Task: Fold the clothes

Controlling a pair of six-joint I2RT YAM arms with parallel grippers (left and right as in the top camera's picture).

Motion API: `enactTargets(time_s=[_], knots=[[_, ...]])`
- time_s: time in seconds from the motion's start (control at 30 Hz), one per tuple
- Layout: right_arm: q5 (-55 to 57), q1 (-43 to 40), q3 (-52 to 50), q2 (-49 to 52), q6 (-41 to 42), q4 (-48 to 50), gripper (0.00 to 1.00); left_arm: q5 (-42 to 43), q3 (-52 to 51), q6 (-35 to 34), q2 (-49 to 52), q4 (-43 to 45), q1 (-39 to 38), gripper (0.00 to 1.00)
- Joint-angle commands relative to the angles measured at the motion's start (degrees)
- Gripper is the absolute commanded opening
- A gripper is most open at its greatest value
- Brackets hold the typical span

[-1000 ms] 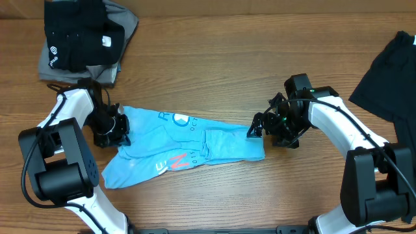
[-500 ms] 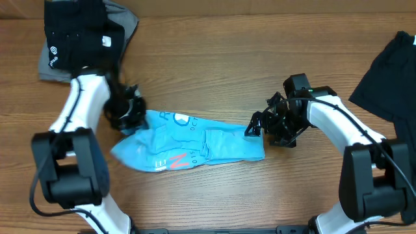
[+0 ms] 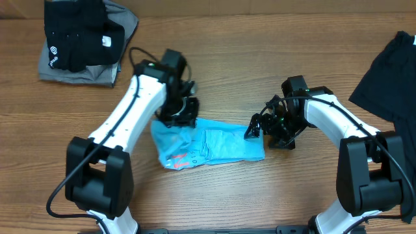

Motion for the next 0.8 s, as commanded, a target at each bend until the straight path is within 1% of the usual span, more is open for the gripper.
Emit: enactTargets(time_s=[0.0, 0.07, 0.43, 0.63, 0.77], knots=[[-0.8, 0.3, -0.3, 0.5, 0.0, 0.5, 1.0, 3.4, 3.9, -2.5, -1.3, 1.5, -3.9, 0.04], [-0.8, 0.3, -0.3, 0.5, 0.0, 0.7, 1.0, 4.0, 4.0, -2.6, -1.3, 2.9, -5.9, 0.04], [-0.8, 0.3, -0.3, 0.5, 0.2, 0.8, 1.0, 4.0, 3.9, -7.7, -1.2, 5.3, -14.4, 0.04], [-0.8, 0.3, -0.3, 0.5, 1.3, 0.9, 1.0, 4.0, 3.9, -8.7, -1.2, 6.2, -17.0, 0.04], [-1.0, 0.3, -0.3, 0.5, 1.5, 0.9, 1.0, 4.0, 3.9, -8.8, -1.2, 7.3, -17.9, 0.06]])
